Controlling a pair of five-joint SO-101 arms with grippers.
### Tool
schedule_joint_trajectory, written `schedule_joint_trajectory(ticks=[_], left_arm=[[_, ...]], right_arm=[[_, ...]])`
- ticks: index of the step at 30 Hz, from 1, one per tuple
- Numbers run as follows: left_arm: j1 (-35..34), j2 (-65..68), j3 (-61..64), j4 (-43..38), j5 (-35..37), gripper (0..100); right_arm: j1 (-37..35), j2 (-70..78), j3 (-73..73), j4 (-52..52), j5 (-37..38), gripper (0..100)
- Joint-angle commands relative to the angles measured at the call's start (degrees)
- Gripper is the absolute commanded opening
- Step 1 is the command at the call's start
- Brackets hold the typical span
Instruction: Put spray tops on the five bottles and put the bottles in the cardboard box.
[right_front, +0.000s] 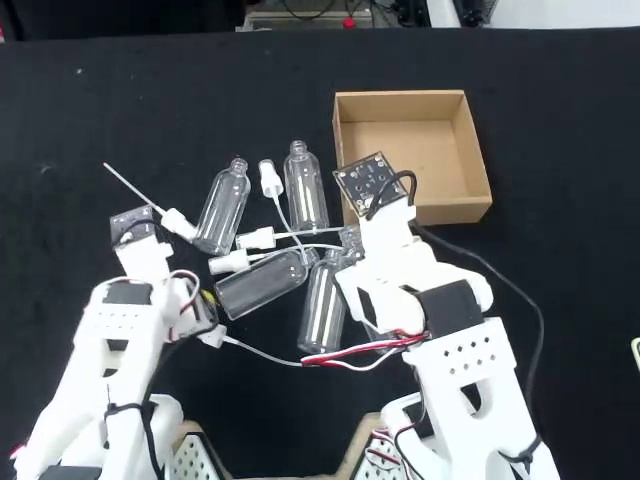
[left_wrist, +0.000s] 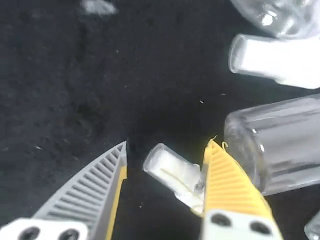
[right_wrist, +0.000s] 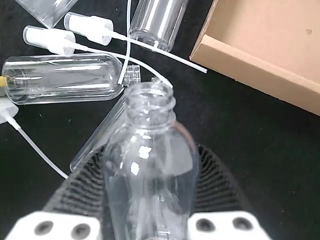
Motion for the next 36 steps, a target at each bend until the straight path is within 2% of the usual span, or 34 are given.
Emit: schedule_joint_trajectory(ticks=[1,5,7,9,11,15,18,26,30,33,36], left_arm=[[-2.15,-0.62,-9.98,10.73,-9.49,24],[-2.07,-0.62,-18.68,21.80,-20.57,24],[0.48,-0.53,-19.82,25.93,-25.23,24],[4.00,-0.62,-18.59,27.69,-27.25,24],[7.43,-0.62,-16.57,27.87,-25.49,24],[11.21,-0.62,-11.12,21.98,-15.74,24],[10.51,-0.62,-8.40,17.67,-9.85,24],[1.01,-0.18,-6.11,14.33,-12.66,24],[-6.29,0.09,-3.56,5.54,-12.22,24],[-7.96,-0.09,-0.75,-0.35,-12.13,24],[-8.13,-0.62,-0.75,-0.62,-11.43,24]], right_arm=[[-0.44,-1.45,-0.40,-1.05,0.18,6.0],[-0.44,-1.45,-0.40,-1.14,0.18,6.0],[-0.44,-1.45,-0.40,-1.14,0.18,6.0],[-0.44,-1.45,-0.40,-1.14,0.18,6.0],[-0.44,-1.45,-0.40,-1.14,0.18,6.0],[-0.44,-1.45,-0.31,-1.05,0.18,6.0],[-0.44,-1.45,-0.31,-0.97,0.18,6.0],[-0.44,-1.45,-0.31,-0.88,0.18,6.0],[-0.44,-1.45,-0.31,-0.88,0.18,6.0],[-0.44,-1.45,-0.31,-0.88,0.18,6.0],[-0.44,-1.45,-0.22,-0.88,0.18,6.0]])
